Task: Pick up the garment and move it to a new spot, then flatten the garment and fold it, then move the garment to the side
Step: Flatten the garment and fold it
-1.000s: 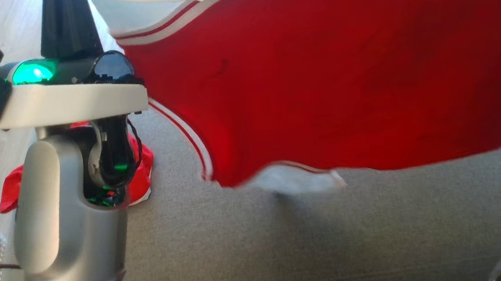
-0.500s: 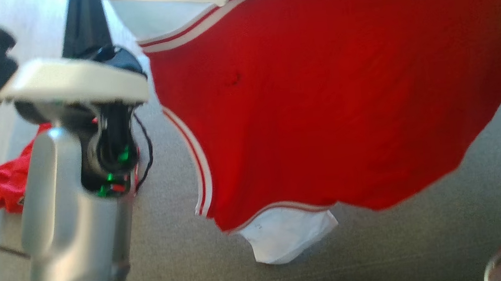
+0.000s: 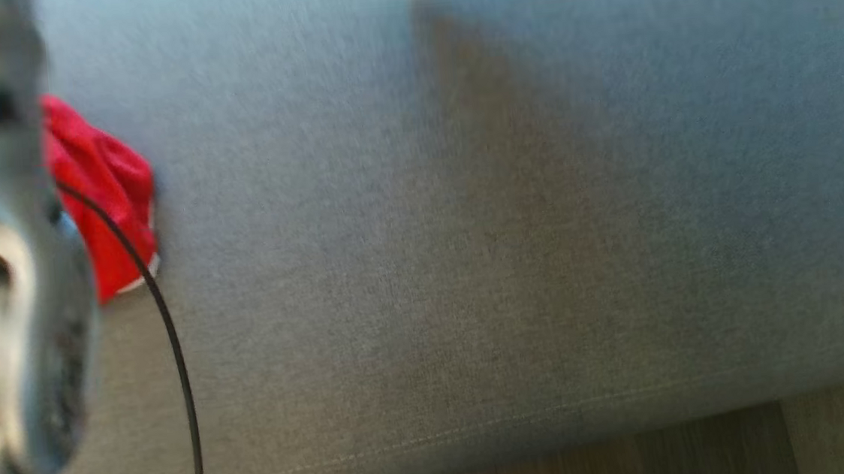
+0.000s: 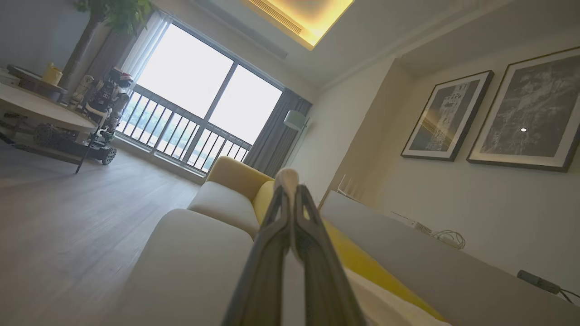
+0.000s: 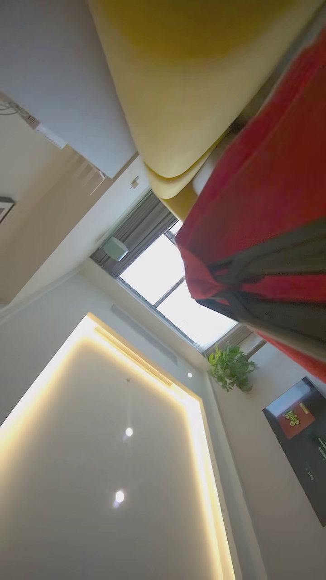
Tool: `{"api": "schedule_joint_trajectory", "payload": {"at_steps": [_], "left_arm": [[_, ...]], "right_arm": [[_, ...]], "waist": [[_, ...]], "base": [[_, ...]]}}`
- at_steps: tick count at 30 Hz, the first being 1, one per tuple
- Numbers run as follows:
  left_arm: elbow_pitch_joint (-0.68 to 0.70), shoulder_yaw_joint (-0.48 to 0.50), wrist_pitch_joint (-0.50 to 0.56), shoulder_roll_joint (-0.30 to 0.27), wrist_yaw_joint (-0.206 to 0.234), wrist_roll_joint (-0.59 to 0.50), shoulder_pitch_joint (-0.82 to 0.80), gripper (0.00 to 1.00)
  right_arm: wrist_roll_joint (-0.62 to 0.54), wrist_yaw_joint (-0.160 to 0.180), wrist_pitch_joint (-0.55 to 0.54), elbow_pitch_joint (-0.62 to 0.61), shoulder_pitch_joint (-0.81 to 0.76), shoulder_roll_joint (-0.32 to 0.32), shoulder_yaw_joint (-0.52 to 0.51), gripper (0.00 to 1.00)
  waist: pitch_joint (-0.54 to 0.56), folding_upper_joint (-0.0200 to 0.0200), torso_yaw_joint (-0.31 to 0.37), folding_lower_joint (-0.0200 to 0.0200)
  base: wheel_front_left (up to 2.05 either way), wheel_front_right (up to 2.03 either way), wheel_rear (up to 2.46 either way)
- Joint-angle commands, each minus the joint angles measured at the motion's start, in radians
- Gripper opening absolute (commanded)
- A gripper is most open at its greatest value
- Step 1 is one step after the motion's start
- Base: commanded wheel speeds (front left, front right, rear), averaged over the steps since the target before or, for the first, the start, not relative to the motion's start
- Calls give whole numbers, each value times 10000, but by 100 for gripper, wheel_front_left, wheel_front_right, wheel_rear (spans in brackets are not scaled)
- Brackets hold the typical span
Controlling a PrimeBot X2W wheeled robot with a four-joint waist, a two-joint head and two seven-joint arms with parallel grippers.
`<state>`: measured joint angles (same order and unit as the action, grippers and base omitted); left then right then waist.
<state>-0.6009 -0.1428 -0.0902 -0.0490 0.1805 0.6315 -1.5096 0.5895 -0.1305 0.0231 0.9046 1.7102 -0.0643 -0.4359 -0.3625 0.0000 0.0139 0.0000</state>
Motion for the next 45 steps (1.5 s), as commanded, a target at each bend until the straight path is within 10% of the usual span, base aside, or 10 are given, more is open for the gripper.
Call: {"api": "schedule_joint_trajectory", "payload": {"at_steps": [1,9,23,45], "left_arm": [[240,260,-212,-477,-129,42,-536,0],[-1739,263,-1566,-323,-1834,234,-1015,0],[-4601,-987,-1511,-29,-2912,225,3186,0],[-3225,-5234,-289,-1085,-3110,765,7576,0]], "right_arm": [[234,-2,106,-370,349,140,335,0],[2554,-2,1083,-1088,-1476,-30,2386,0],[2877,-2,106,2051,-5072,-963,3206,0],[1272,-2,-327,3577,-7869,-1954,5342,0]], "waist": [[-1146,0,163,0],[-2082,0,-13,0],[-858,0,-555,0],[2118,0,-946,0]], "base": [[0,0,0],[0,0,0],[0,0,0],[0,0,0]]}}
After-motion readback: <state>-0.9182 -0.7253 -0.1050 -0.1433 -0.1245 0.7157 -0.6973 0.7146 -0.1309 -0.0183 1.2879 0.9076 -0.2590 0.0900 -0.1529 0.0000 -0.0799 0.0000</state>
